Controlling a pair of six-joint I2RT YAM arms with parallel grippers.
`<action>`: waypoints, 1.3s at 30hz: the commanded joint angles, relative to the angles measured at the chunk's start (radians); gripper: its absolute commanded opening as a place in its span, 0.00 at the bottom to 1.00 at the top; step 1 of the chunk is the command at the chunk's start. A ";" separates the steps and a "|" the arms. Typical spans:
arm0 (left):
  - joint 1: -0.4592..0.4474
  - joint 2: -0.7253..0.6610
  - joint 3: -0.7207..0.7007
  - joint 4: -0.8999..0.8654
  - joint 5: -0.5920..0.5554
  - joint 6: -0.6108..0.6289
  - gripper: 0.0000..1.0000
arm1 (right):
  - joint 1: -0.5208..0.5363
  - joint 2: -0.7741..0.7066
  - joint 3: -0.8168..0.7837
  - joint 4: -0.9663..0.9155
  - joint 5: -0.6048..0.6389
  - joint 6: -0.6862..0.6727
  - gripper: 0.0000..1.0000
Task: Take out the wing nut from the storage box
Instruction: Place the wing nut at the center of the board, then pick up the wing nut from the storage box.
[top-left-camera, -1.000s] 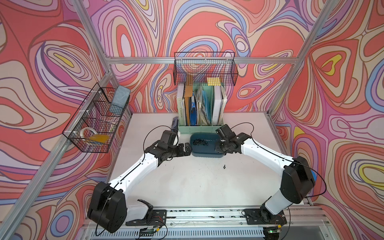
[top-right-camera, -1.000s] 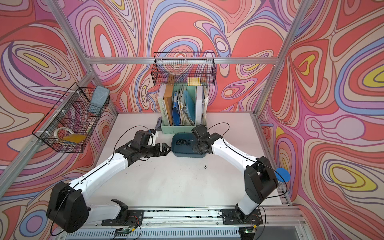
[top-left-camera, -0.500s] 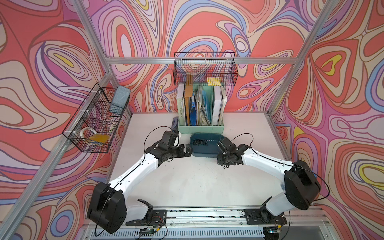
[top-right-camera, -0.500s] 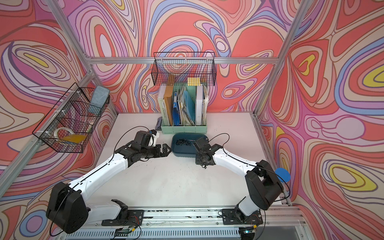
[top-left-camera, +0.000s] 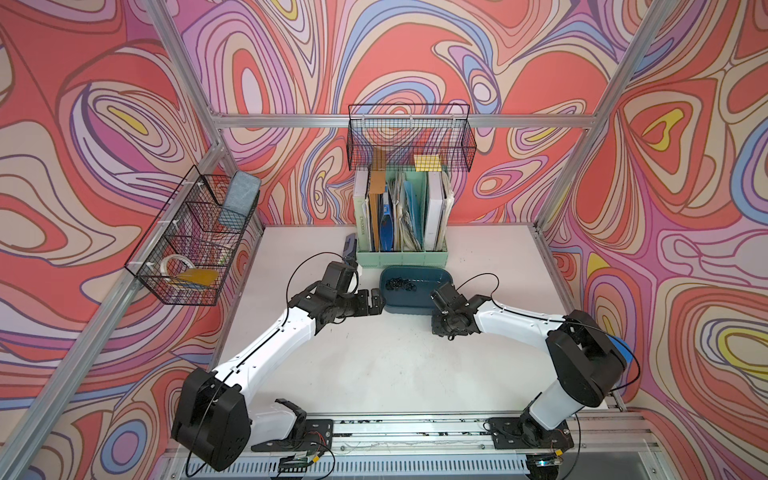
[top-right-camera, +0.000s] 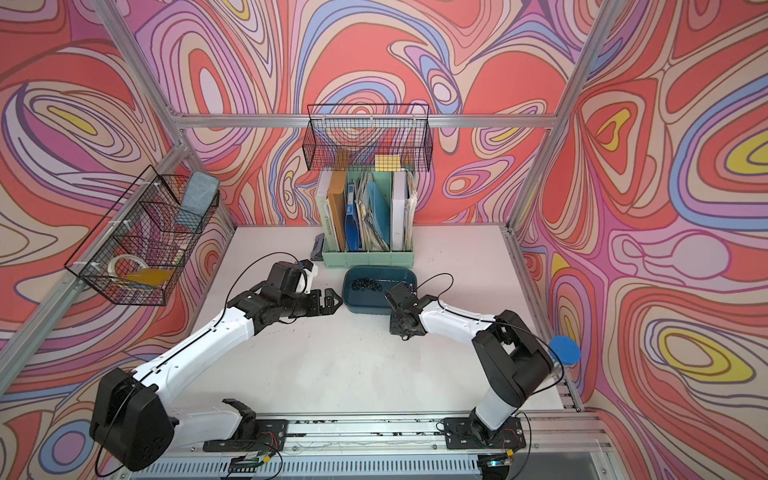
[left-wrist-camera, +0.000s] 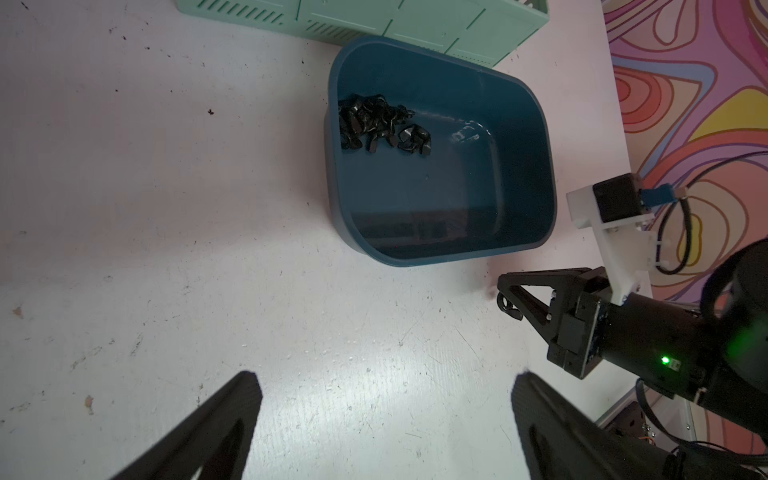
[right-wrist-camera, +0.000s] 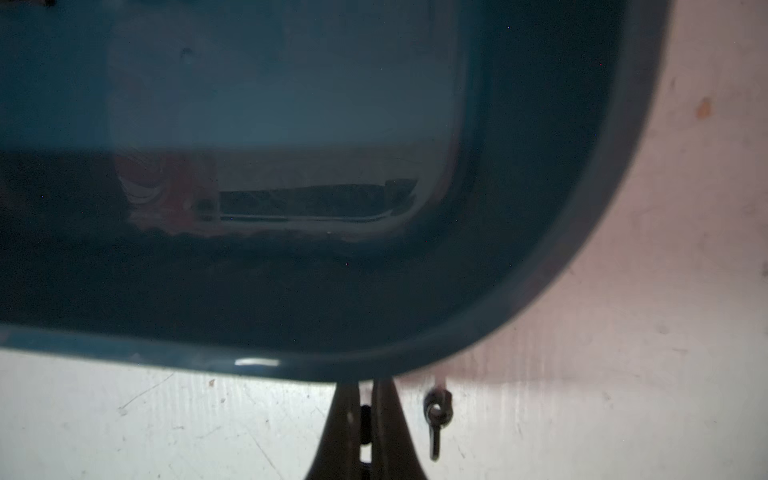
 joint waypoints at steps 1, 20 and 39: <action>-0.007 -0.024 0.023 -0.031 -0.011 0.011 0.99 | 0.007 0.018 -0.011 0.034 0.018 -0.013 0.00; -0.017 -0.019 0.025 -0.030 -0.013 0.010 0.99 | 0.007 0.007 -0.020 0.026 0.034 -0.017 0.11; -0.018 0.037 0.058 -0.061 -0.163 -0.012 0.99 | 0.007 -0.143 0.146 -0.136 0.044 -0.104 0.53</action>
